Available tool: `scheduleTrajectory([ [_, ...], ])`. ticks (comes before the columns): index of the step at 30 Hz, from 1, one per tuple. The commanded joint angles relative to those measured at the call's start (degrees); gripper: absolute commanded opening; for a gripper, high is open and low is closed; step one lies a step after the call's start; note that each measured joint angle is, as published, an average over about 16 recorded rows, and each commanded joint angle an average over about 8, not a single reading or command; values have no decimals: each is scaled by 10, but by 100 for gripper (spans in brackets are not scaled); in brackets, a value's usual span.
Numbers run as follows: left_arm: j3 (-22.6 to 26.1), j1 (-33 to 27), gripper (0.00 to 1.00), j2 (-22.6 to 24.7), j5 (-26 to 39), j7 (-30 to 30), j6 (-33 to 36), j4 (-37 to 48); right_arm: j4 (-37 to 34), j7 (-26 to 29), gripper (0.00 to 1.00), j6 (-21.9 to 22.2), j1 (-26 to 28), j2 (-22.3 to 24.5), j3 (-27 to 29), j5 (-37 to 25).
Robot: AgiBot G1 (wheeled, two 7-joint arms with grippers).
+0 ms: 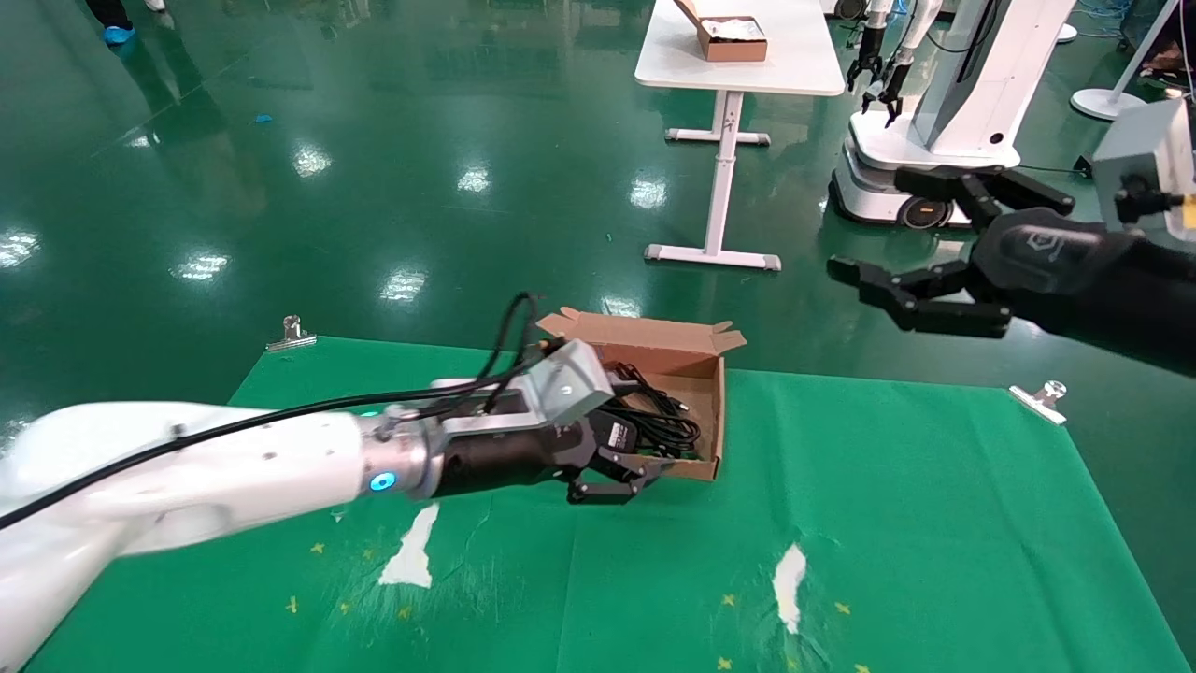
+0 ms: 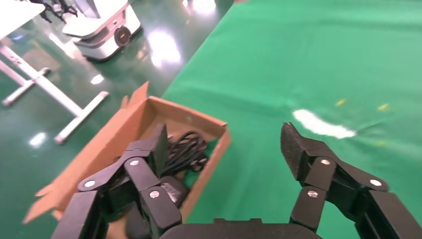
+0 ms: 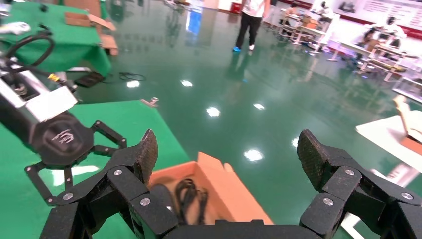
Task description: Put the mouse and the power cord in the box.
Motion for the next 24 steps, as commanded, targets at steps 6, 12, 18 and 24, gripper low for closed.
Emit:
scheduleTrajectory([
  [6,-69,44,100,-51,-41,-15,67,-45,67,32,100,-14,-42,14,5,24],
  [12,-129,81,100,-95,-76,-29,124,-83,125,60,100,-26,-78,27,10,45],
  [18,-188,119,100,-139,-111,-42,181,-121,181,88,100,-38,-114,39,14,65],
  [24,-248,157,100,-183,-146,-55,239,-160,240,116,100,-50,-150,51,18,86],
])
